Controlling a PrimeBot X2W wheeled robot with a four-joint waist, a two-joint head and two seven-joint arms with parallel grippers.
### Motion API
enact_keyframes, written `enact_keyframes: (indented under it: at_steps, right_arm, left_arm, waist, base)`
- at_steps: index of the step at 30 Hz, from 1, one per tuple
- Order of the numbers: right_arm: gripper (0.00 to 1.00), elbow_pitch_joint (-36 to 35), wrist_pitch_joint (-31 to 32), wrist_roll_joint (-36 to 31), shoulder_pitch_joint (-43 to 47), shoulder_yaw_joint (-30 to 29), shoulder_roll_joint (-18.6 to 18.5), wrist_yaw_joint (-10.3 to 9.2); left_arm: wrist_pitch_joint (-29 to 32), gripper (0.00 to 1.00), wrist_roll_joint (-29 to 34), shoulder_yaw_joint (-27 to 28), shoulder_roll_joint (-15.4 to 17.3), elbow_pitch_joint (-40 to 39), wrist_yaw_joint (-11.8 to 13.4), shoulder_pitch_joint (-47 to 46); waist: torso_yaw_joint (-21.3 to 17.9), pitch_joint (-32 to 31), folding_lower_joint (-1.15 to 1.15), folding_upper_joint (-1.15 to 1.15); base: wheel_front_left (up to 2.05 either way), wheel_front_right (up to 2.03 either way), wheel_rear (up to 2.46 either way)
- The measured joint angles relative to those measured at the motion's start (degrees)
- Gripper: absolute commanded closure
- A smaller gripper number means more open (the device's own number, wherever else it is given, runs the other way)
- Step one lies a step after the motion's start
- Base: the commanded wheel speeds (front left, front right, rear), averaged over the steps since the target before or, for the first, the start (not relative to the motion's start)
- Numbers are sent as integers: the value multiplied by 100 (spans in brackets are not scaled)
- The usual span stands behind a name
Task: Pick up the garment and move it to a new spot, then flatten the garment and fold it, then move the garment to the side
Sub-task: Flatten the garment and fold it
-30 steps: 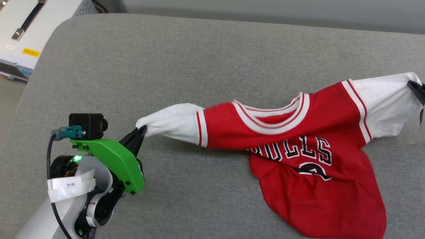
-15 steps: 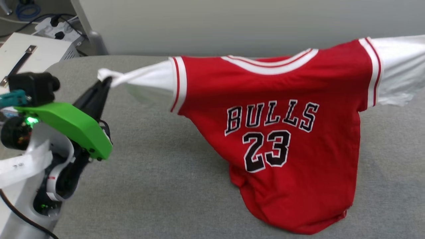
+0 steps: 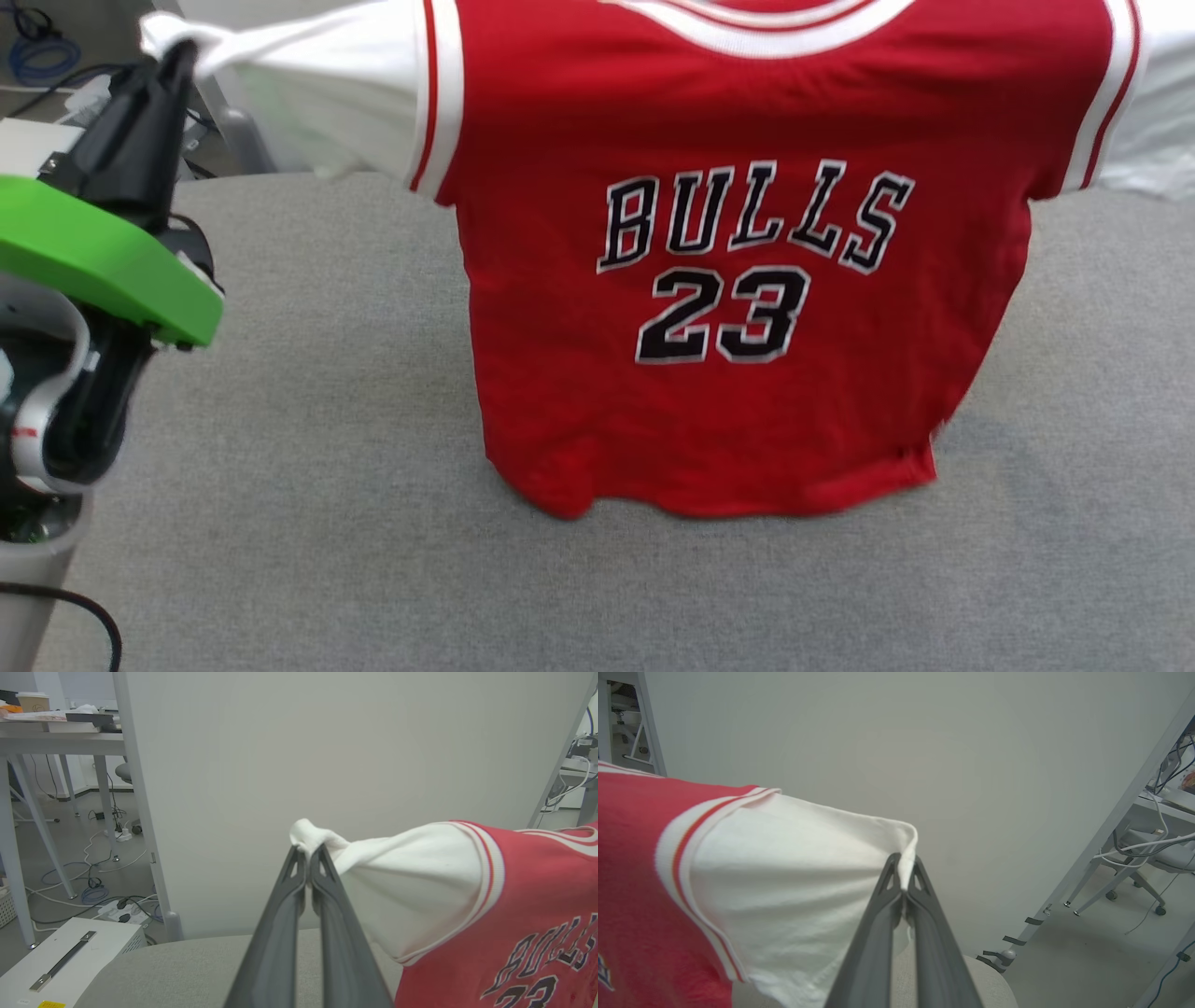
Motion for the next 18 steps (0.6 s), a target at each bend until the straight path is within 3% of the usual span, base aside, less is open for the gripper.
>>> enact_keyframes:
  at_steps: [8, 18]
  right_arm:
    - [100, -29, -70, -89, -833, 10, -47, 1]
    - [100, 791, -276, -430, -2937, 321, 153, 8]
  left_arm:
    - [196, 100, -221, 172, 224, 393, -337, -942]
    - [521, 100, -87, 1, 368, 1828, -938, -3485]
  waist:
    - [-37, 503, 0, 0]
    - [-100, 1595, 0, 0]
  base:
    - [0, 0, 0]
    - [0, 0, 0]
